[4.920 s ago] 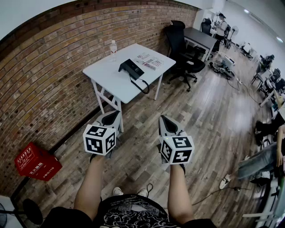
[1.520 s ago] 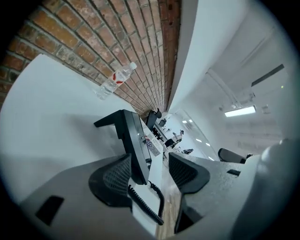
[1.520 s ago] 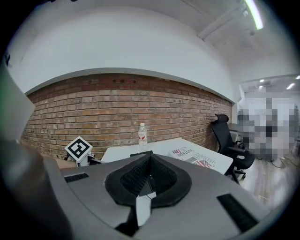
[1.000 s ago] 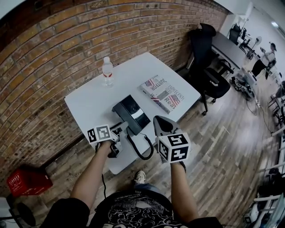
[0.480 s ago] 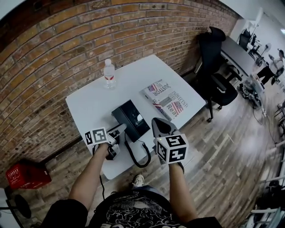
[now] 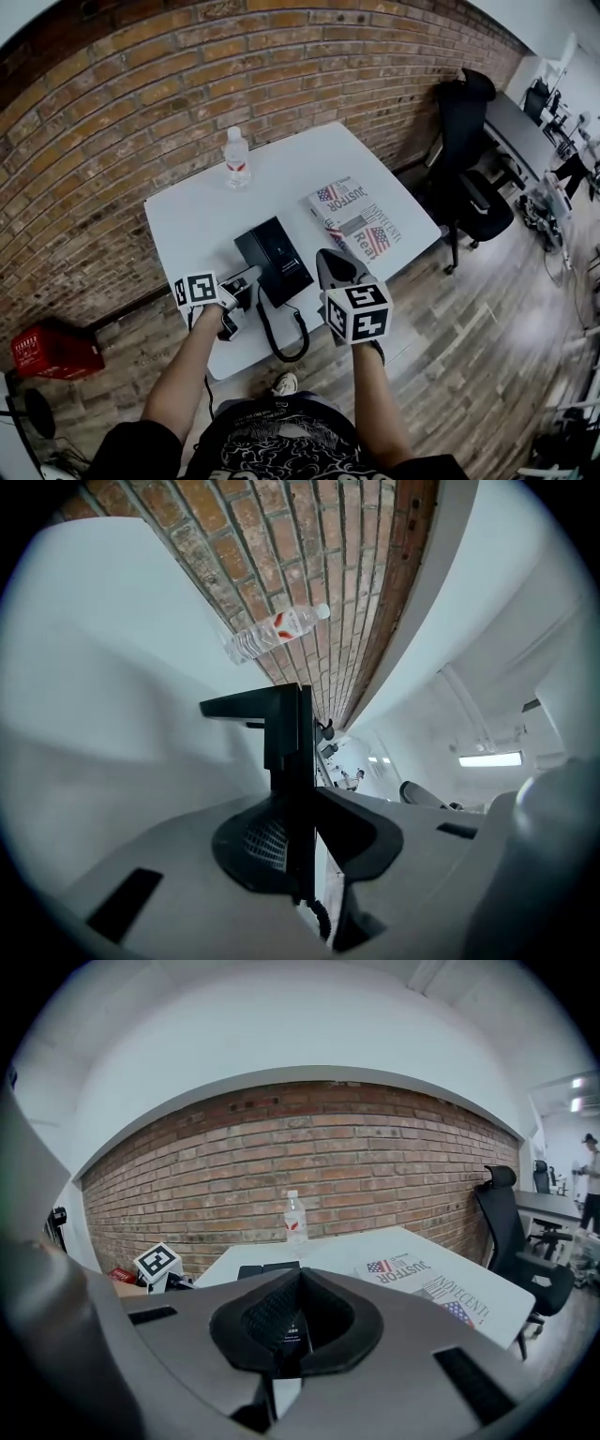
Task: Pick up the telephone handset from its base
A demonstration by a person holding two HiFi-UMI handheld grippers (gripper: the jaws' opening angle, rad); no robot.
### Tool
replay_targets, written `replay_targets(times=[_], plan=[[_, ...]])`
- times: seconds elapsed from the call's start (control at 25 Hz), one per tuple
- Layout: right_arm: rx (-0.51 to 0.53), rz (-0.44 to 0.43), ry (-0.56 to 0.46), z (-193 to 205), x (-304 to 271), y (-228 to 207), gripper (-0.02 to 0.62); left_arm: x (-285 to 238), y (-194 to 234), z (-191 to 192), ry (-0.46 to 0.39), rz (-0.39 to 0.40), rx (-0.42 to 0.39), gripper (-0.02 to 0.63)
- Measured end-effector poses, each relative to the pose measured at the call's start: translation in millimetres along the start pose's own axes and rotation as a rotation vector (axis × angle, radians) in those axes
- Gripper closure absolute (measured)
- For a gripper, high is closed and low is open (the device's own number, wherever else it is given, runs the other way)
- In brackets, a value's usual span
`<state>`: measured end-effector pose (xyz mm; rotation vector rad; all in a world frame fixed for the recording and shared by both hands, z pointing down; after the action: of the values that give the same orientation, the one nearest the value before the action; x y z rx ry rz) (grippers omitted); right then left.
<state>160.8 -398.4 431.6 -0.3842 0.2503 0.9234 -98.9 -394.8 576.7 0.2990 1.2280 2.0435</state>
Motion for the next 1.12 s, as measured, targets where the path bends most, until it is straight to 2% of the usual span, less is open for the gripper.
replay_targets(times=[0.36, 0.56, 0.8, 0.92, 1.0, 1.12], plan=[[-0.011, -0.024, -0.005, -4.7, 7.8, -12.0, 0.595, 0.2, -14.1, 1.7, -0.017, -0.004, 0.014, 0.534], [-0.03, 0.0, -0.026, -7.4, 19.7, -20.3, 0.595, -4.7, -32.0, -2.4, -0.011, 0.023, -0.02, 0.534], [-0.052, 0.07, -0.058, -9.3, 43.5, -23.8, 0.595, -17.0, -59.1, -10.8, 0.009, 0.089, -0.06, 0.534], [-0.061, 0.122, -0.078, -9.5, 60.0, -21.9, 0.595, -25.2, -73.4, -15.7, 0.026, 0.122, -0.107, 0.534], [-0.068, 0.158, -0.09, -7.9, 71.4, -18.9, 0.595, -29.8, -82.9, -15.4, 0.037, 0.15, -0.103, 0.534], [-0.077, 0.214, -0.108, -4.2, 89.4, -12.0, 0.595, -34.5, -97.2, -17.2, 0.059, 0.19, -0.141, 0.534]])
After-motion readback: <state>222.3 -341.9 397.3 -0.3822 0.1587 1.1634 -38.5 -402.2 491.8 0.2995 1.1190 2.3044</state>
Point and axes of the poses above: the fingertips, and each gripper's own axes: x backward along the fingers, y to its left, z out of its underside, the point moved 10 cm from there along x, backward along the fingers, and after that the axes turned 8 degrees about -x, right-handed, at the moved point
